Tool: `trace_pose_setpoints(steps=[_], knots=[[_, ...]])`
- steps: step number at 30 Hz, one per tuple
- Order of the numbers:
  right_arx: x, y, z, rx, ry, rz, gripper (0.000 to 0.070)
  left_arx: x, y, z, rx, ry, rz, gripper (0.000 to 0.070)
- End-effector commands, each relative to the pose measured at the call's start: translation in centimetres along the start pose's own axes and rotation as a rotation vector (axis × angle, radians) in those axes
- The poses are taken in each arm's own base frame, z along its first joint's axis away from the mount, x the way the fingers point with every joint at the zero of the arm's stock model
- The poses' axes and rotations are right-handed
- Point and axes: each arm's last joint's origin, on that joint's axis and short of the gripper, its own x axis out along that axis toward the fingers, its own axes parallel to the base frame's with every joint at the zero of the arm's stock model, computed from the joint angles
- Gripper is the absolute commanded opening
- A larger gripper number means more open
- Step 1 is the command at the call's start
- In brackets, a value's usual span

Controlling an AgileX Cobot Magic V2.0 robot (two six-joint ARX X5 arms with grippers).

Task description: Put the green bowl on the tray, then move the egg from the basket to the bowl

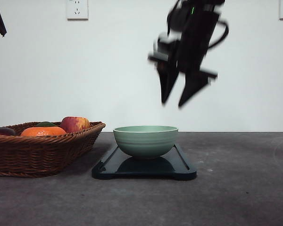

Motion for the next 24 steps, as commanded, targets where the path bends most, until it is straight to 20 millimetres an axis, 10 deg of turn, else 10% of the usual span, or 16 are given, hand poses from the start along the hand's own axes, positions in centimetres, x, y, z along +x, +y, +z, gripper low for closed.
trace_pose_setpoints(steps=[1, 24], knots=[[-0.9, 0.4, 0.0, -0.029, -0.04, 0.003, 0.029, -0.3, -0.2, 0.6, 0.019, -0.02, -0.01, 0.0431], [-7.1, -0.2, -19.2, -0.09, -0.408, -0.013, 0.0289, -0.3, -0.2, 0.5, 0.015, -0.01, -0.009, 0.0431]])
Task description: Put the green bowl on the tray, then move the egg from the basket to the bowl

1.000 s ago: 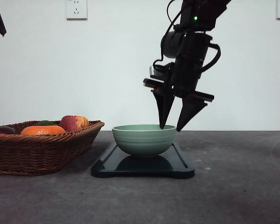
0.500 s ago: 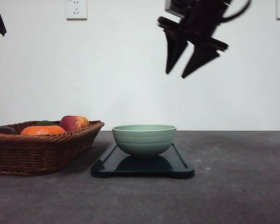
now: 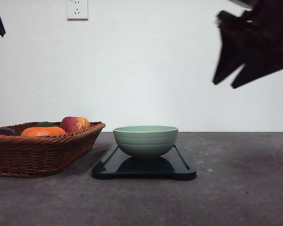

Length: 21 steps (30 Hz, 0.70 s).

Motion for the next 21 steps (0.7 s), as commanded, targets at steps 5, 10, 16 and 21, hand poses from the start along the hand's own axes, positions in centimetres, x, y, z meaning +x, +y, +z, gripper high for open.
trace_pose_setpoints(steps=[5, 10, 16, 21], knots=[[-2.9, 0.3, -1.7, 0.01, 0.012, -0.048, 0.0289, -0.3, -0.3, 0.5, 0.017, -0.01, -0.013, 0.043], [-4.5, 0.5, -2.3, 0.01, 0.012, -0.047, 0.0289, 0.2, -1.1, 0.7, 0.041, 0.015, -0.039, 0.043], [-4.8, 0.5, -2.3, 0.006, 0.002, -0.046, 0.0289, 1.7, -2.6, 3.0, 0.068, 0.108, -0.065, 0.043], [-4.8, 0.5, -2.3, 0.006, 0.001, -0.046, 0.0289, 4.0, -3.4, 5.5, 0.085, 0.172, -0.023, 0.0431]])
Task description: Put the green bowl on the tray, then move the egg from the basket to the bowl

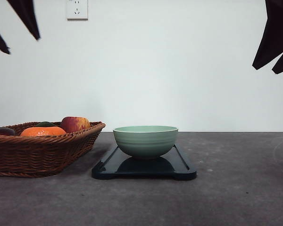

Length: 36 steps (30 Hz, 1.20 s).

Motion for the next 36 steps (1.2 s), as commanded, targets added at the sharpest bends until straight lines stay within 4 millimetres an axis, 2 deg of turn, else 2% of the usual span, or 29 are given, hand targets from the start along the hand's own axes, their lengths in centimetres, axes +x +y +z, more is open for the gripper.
trace_pose_setpoints(steps=[1, 8, 13, 19, 30, 36], knots=[[0.1, 0.1, 0.1, 0.002, 0.0, 0.003, 0.0289, 0.8, -0.1, 1.4, 0.015, 0.005, 0.017, 0.0431], [0.1, 0.1, 0.1, 0.009, -0.004, 0.003, 0.0289, 5.7, 0.5, 4.2, 0.011, 0.039, 0.033, 0.0431], [0.1, 0.1, 0.3, 0.011, -0.022, 0.004, 0.0289, 9.4, 1.3, 4.7, 0.004, 0.08, 0.063, 0.0431], [0.1, 0.1, 0.6, 0.008, -0.053, 0.006, 0.0289, 12.9, 2.2, 4.8, -0.002, 0.126, 0.093, 0.0432], [0.1, 0.1, 0.6, 0.008, -0.056, 0.006, 0.0289, 17.1, 3.4, 4.1, 0.001, 0.209, 0.174, 0.0432], [0.1, 0.1, 0.6, 0.013, -0.056, 0.007, 0.0289, 18.5, 3.7, 3.7, -0.003, 0.248, 0.177, 0.0432]])
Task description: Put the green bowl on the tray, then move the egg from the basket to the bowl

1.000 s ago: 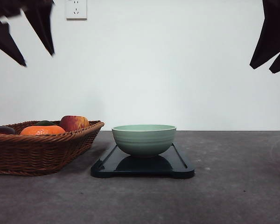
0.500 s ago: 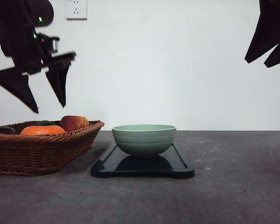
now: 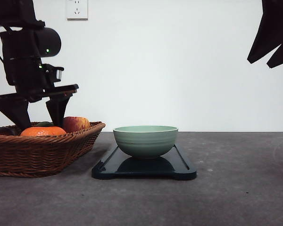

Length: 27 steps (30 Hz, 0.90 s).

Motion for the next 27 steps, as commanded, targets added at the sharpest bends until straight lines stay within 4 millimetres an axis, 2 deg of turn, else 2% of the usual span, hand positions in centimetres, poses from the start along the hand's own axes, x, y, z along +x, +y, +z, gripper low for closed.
trace_pose_setpoints(steps=[1, 27], knots=[[0.1, 0.1, 0.1, 0.015, -0.004, 0.003, 0.0289, 0.3, -0.3, 0.5, 0.021, -0.009, 0.001, 0.0431], [0.1, 0.1, 0.2, 0.015, -0.007, 0.003, 0.0289, 1.8, -0.2, 0.6, 0.017, 0.015, 0.004, 0.0431]])
